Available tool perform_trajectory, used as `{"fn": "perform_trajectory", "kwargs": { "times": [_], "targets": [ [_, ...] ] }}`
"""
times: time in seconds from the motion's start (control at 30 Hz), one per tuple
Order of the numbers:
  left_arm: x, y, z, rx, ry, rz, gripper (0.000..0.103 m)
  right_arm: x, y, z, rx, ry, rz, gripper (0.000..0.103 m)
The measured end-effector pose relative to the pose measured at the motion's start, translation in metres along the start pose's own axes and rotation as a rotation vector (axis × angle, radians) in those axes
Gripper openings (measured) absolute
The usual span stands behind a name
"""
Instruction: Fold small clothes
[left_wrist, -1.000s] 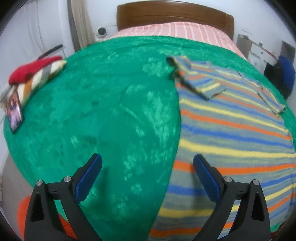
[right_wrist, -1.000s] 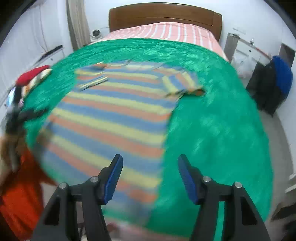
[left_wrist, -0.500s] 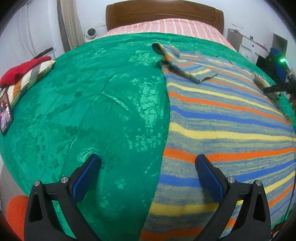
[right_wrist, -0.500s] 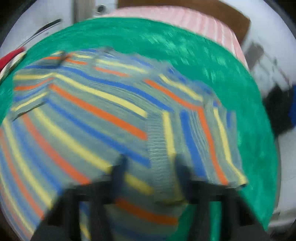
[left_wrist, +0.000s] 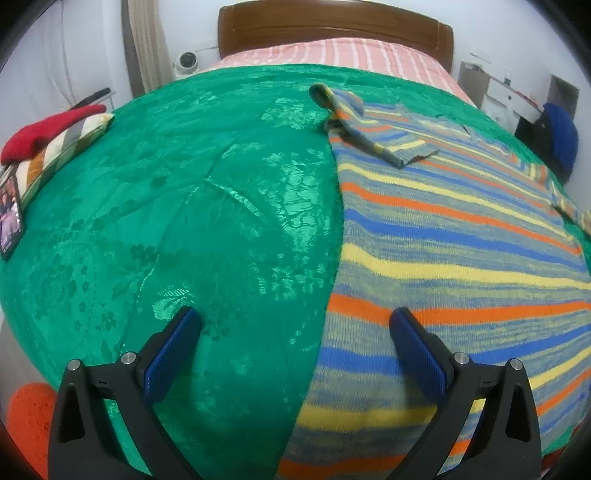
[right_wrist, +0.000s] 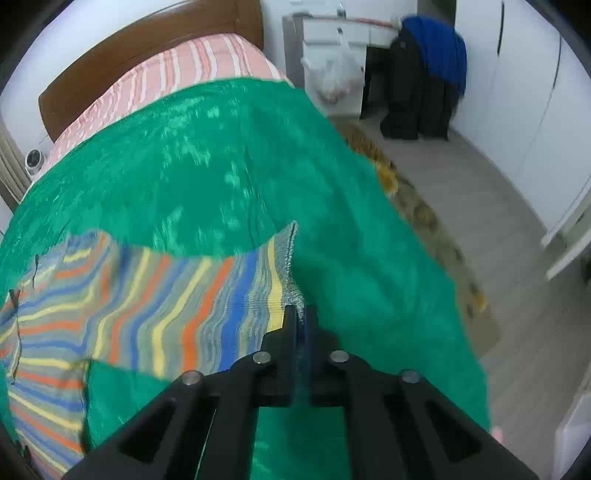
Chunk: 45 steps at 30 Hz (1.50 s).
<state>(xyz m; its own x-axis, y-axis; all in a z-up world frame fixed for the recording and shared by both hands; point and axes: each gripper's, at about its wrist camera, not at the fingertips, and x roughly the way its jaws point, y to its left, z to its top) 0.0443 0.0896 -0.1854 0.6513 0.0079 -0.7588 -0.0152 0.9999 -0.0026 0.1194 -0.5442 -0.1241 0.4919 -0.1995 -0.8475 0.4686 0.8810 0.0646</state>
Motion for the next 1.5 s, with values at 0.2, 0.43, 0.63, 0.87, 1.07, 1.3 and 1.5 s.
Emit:
{"fn": "perform_trajectory", "kwargs": {
  "times": [0.2, 0.43, 0.63, 0.87, 1.07, 1.3, 1.5],
  "targets": [
    [0.000, 0.000, -0.001, -0.004, -0.002, 0.004, 0.103, 0.024, -0.016, -0.020, 0.085, 0.058, -0.005, 0.003],
    [0.002, 0.000, -0.003, -0.009, -0.011, 0.001, 0.103, 0.033, -0.011, -0.020, 0.068, 0.062, -0.026, 0.003],
    [0.004, 0.002, -0.002, -0.015, -0.009, -0.005, 0.103, 0.032, -0.006, -0.022, 0.030, 0.060, -0.048, 0.003],
    [0.004, 0.003, -0.002, -0.014, -0.017, -0.012, 0.103, 0.011, -0.031, -0.028, 0.177, 0.015, 0.041, 0.023],
    [0.005, -0.001, -0.002, -0.025, -0.026, 0.005, 0.103, -0.019, -0.067, -0.043, 0.420, 0.032, 0.309, 0.026],
    [0.005, -0.001, -0.002, -0.014, -0.029, -0.002, 0.103, 0.022, -0.050, -0.058, 0.490, 0.156, 0.374, 0.026],
    [0.005, -0.001, -0.003, -0.009, -0.033, -0.002, 0.103, 0.005, -0.054, -0.056, 0.406, 0.098, 0.229, 0.003]
  ]
}}
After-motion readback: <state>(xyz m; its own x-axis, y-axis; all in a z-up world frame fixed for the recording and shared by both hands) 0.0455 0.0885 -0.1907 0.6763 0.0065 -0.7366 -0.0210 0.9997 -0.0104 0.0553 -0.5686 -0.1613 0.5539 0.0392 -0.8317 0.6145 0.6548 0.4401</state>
